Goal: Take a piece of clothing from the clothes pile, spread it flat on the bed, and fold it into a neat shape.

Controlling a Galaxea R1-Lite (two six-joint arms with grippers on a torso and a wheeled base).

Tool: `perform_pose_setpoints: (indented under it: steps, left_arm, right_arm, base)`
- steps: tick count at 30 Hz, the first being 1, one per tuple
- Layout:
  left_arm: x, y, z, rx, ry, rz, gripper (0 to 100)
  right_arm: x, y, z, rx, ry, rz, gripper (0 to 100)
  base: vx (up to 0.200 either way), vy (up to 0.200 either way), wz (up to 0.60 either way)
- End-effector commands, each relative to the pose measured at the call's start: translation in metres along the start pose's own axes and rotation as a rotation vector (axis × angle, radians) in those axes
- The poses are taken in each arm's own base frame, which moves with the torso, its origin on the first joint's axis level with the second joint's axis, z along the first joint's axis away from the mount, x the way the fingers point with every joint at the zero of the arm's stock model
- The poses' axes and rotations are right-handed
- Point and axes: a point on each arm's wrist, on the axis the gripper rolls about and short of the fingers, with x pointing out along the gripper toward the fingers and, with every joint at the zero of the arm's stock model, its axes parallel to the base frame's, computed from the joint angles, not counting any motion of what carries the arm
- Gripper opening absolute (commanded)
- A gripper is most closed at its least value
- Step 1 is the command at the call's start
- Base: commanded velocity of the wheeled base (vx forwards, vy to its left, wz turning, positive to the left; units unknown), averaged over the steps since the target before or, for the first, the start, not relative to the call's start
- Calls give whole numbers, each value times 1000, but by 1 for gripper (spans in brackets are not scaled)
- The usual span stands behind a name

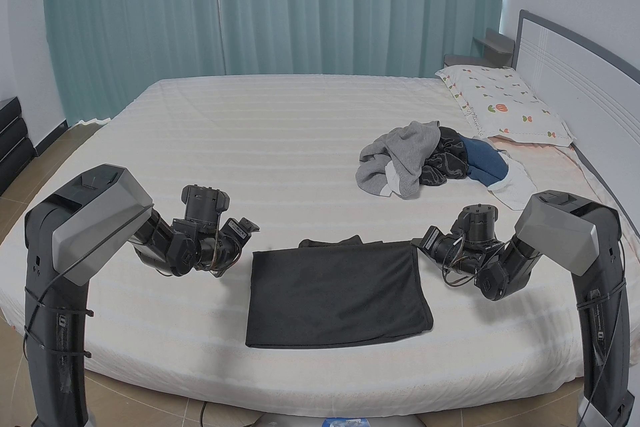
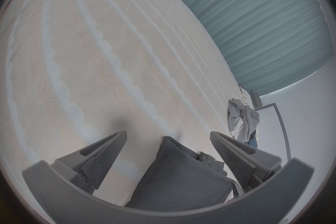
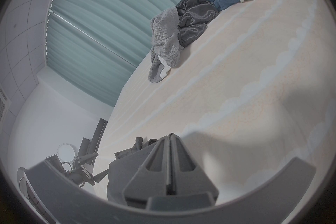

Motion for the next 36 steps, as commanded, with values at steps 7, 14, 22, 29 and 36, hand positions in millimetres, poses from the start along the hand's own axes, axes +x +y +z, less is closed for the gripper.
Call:
perform_pose_setpoints:
  steps: [7, 14, 22, 29, 36]
  left_arm:
    - [0, 0, 0, -4, 0, 0, 100]
    - [-3, 5, -3, 13, 13, 13, 100]
    - [-8, 6, -6, 15, 2, -22, 100]
    - [-8, 5, -6, 17, 20, -31, 100]
    - [-10, 11, -4, 86, 88, -64, 100]
  right_arm:
    - [-3, 0, 1, 3, -1, -2, 100]
    - [-31, 8, 12, 137, -5, 7, 100]
    - [-36, 1, 15, 184, -6, 9, 100]
    - [-35, 0, 13, 186, -3, 5, 100]
    - [-34, -1, 12, 182, -13, 16, 100]
  base:
    - [0, 0, 0]
    - [0, 0, 0]
    - [-75, 0, 0]
    - [-86, 0, 0]
    - [0, 0, 0]
